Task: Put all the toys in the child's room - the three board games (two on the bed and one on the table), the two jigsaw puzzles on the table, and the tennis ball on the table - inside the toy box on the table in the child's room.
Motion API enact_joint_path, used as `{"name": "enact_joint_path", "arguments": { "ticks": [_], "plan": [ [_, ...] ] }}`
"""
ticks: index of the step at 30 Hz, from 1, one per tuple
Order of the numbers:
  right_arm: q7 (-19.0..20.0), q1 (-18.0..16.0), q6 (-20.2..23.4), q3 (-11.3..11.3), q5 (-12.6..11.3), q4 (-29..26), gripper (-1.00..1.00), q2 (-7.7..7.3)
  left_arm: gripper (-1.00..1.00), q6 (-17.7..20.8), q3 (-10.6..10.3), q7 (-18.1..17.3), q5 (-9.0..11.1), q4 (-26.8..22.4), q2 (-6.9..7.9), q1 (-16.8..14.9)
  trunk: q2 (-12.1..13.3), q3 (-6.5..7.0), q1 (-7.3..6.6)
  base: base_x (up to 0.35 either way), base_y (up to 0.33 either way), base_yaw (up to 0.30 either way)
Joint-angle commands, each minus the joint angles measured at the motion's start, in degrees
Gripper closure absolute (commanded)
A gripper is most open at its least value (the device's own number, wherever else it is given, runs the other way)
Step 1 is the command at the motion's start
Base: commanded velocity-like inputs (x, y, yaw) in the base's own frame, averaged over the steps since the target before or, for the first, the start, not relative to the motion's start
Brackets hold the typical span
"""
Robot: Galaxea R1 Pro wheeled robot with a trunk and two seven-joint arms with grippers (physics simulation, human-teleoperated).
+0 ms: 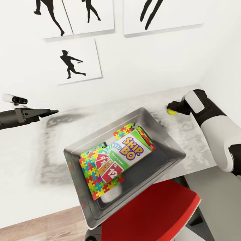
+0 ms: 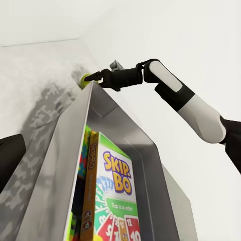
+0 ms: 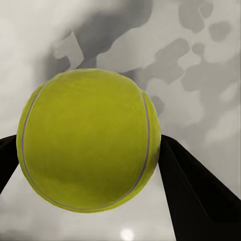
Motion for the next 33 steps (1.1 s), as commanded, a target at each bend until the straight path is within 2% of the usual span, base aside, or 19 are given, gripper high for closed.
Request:
{"name": "enact_joint_path", "arguments": {
  "ticks": [1,13,25,29,32,33],
  "plan": [
    [-0.6,0.0,0.0,0.5,-0.8,-0.1,1.0,-0.13,-1.0,0.6,-0.1,-0.2,0.0,0.0,0.02,0.0,-0.1,-0.04,0.03,0.0,0.0,0.0],
    [-0.6,0.0,0.0,0.2,-0.8,-0.3,1.0,-0.29,-1.0,0.6,-0.2,-0.2,0.0,0.0,0.07,0.0,-0.1,0.92,0.03,0.0,0.0,0.0],
    [-0.7,0.7,3.0,0.0,-1.1,-8.0,1.0,-0.52,-1.0,0.6,0.0,-0.2,-0.2,0.1,0.38,0.1,-0.1,2.01,0.03,0.0,0.0,0.0],
    [-0.6,1.6,5.3,-0.8,-1.2,-11.9,1.0,-0.57,-1.0,0.6,0.2,-0.2,-0.1,0.1,1.74,0.5,-0.1,2.38,0.03,0.0,0.0,0.0],
    [-0.6,2.8,7.3,-2.8,-1.2,-14.9,1.0,-0.6,-1.0,0.6,0.2,-0.2,0.1,0.5,3.33,0.6,-0.1,2.65,0.03,0.0,0.0,0.0],
    [-0.6,3.7,8.8,-4.3,-1.2,-17.0,1.0,-0.58,-1.0,0.6,0.2,-0.2,0.1,0.7,4.25,1.0,-0.1,2.75,0.03,0.0,0.0,0.0]
  ]
}}
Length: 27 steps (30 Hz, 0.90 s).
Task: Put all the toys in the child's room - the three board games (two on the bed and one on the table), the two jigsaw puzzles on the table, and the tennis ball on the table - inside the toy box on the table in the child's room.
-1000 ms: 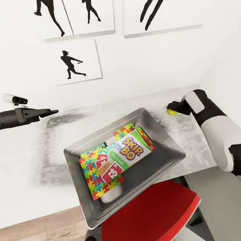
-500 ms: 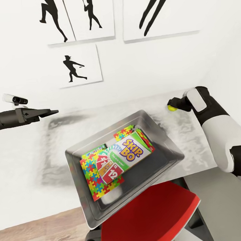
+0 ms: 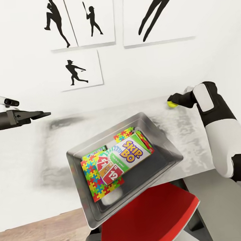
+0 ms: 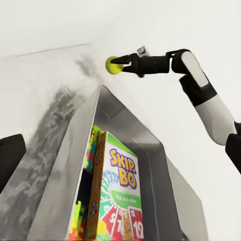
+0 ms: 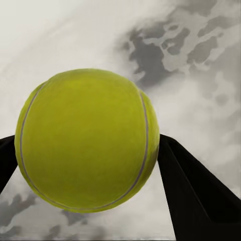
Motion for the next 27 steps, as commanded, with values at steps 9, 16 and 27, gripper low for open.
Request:
{"name": "enact_joint_path", "arguments": {
  "ticks": [9,16,27],
  "plan": [
    [-0.7,6.8,5.7,-8.9,-0.9,-12.4,1.0,-0.08,-1.0,0.6,0.2,-0.2,0.2,0.4,3.18,4.7,-0.1,0.75,0.04,0.0,0.0,0.0],
    [-0.5,11.9,5.7,-9.6,-5.4,-22.4,1.0,-0.15,-1.0,0.6,0.3,-0.2,0.2,1.2,3.64,6.4,-0.1,1.39,0.04,-0.078,0.0,0.0],
    [-0.5,12.6,5.7,-9.4,-9.3,-26.4,1.0,-0.53,-1.0,0.6,0.3,-0.2,0.2,1.9,4.5,6.5,-0.1,2.4,0.04,-0.089,0.0,0.0]
  ]
}}
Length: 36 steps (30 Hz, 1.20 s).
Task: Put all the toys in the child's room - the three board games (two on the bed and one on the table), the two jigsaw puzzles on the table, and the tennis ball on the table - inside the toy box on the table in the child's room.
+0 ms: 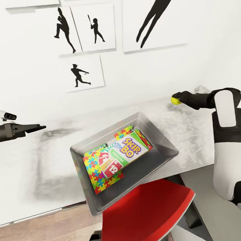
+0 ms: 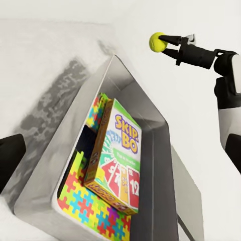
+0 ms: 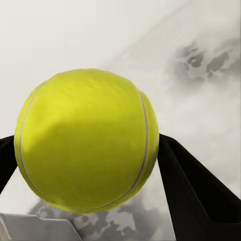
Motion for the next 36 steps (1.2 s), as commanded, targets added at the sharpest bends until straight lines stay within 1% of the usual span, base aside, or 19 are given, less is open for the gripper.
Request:
{"name": "enact_joint_path", "arguments": {
  "ticks": [1,6,10,14,28,31,36],
  "plan": [
    [-0.7,-0.1,0.1,0.0,-1.0,-0.1,1.0,-0.01,-1.0,0.6,0.0,-0.2,0.0,0.0,0.06,0.0,-0.1,0.01,0.04,-0.036,0.0,0.0],
    [-0.7,-0.1,0.1,0.7,-3.7,-2.0,1.0,0.01,-1.0,0.6,0.0,-0.2,0.0,0.0,0.04,0.0,-0.1,0.47,0.04,-0.154,0.0,0.0],
    [-0.7,-0.1,0.1,1.6,-4.4,-3.1,1.0,0.05,-1.0,0.6,0.0,-0.2,0.0,0.0,0.11,0.0,-0.1,0.84,0.04,-0.1,0.0,0.0],
    [-0.7,-0.1,0.1,2.0,-4.5,-3.4,1.0,0.07,-1.0,0.6,-0.1,-0.2,0.0,0.0,0.09,0.0,-0.1,1.2,0.04,-0.061,0.0,0.0],
    [-0.7,0.0,0.1,2.3,-4.9,-4.6,1.0,0.07,-1.0,0.6,-0.1,-0.2,-0.1,0.9,0.04,0.0,-0.1,2.49,0.04,-0.094,0.022,-0.057],
    [-0.7,0.1,0.1,3.4,-4.9,-4.7,1.0,0.08,-1.0,0.6,-0.1,-0.2,-0.1,1.0,0.04,0.0,-0.1,2.77,0.04,-0.05,0.018,-0.076],
    [-0.7,0.2,0.1,4.4,-4.9,-4.6,1.0,0.14,-1.0,0.6,-0.2,-0.2,-0.1,1.1,0.04,0.3,-0.1,3.22,0.04,-0.144,0.085,-0.077]
  ]
}}
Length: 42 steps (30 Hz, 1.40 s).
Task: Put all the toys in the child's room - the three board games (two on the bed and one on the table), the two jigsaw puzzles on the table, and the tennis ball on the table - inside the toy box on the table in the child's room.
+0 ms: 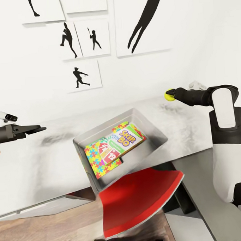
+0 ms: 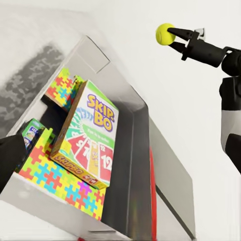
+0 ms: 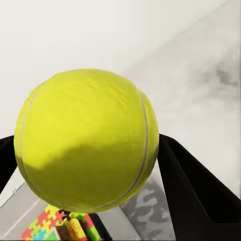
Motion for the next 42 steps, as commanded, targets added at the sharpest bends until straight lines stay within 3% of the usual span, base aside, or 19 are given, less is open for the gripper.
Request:
{"name": "enact_joint_path", "arguments": {
  "ticks": [1,6,17,22,24,28,34,40,42],
  "plan": [
    [-0.7,0.0,0.2,0.4,-0.7,0.0,1.0,0.06,-1.0,0.6,0.0,-0.2,0.0,0.0,0.03,0.1,-0.1,0.0,0.02,-0.095,0.065,-0.078],
    [-0.7,0.3,0.2,2.8,-0.7,0.5,1.0,0.56,-1.0,0.6,0.0,-0.2,0.0,0.0,0.03,0.4,-0.1,0.46,0.02,-0.033,0.021,-0.078],
    [-0.7,2.3,0.2,3.8,-0.6,4.1,1.0,1.21,-1.0,0.6,0.0,-0.2,0.0,0.0,0.06,0.4,-0.1,1.47,0.02,-0.066,0.041,-0.078],
    [-0.8,2.6,0.2,6.2,-0.6,5.3,1.0,1.63,-1.0,0.6,0.0,-0.2,0.0,0.0,0.07,0.4,-0.1,1.93,0.02,-0.089,0.064,-0.056],
    [-0.9,2.7,0.2,7.2,-0.6,5.9,1.0,2.18,-1.0,0.6,0.0,-0.2,0.0,0.1,0.05,0.5,-0.1,2.11,0.02,-0.045,0.035,-0.013],
    [-1.1,2.8,0.2,8.9,-0.2,8.1,1.0,4.68,-1.0,0.6,0.0,-0.2,0.0,1.3,0.06,1.2,-0.1,2.48,0.02,-0.013,0.01,-0.004],
    [-1.4,3.2,0.2,9.4,0.0,9.4,1.0,7.81,-1.0,0.2,0.1,-0.2,-0.1,4.0,0.11,3.1,-0.1,3.03,0.02,-0.001,0.001,0.0],
    [-1.6,5.4,0.2,9.4,0.0,9.5,1.0,8.5,-1.0,-0.3,0.1,-0.2,0.1,9.9,0.04,6.5,-0.1,3.58,0.02,0.0,0.0,0.0],
    [-1.6,6.3,0.2,9.4,0.0,9.5,1.0,8.53,-1.0,-2.3,0.1,-0.2,0.1,12.1,0.01,7.2,-0.1,3.77,0.02,0.0,0.0,0.0]
  ]
}}
